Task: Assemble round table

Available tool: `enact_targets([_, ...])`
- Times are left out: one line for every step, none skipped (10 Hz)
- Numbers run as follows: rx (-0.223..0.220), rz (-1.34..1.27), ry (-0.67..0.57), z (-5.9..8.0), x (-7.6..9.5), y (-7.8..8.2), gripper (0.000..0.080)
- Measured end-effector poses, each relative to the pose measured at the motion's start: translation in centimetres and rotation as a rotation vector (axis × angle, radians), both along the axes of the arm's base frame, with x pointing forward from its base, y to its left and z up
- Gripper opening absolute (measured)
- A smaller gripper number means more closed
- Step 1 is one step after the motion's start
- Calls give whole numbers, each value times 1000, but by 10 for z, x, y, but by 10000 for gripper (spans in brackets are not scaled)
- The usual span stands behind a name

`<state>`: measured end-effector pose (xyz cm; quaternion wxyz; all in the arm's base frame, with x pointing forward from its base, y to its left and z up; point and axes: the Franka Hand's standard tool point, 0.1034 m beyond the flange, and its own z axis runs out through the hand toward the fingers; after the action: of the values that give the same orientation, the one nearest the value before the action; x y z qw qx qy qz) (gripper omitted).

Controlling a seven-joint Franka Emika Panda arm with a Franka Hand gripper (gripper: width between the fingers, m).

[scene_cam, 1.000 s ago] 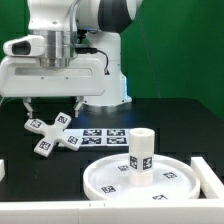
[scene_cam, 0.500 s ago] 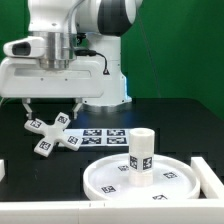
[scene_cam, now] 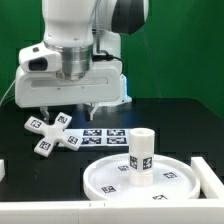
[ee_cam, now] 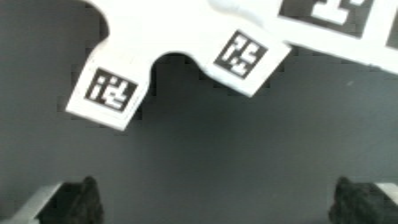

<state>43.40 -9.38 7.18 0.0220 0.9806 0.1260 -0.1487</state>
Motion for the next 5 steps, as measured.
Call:
enact_targets([-33,21,61,-4,-9,-12,649])
enact_targets([-79,26,142,0,-15,-24,649])
enact_targets([-123,44,190,-3,-18,-31,649])
enact_targets([-130,45,226,-5,-21,-31,649])
enact_targets([-133,47,245,-6,-19,-30,649])
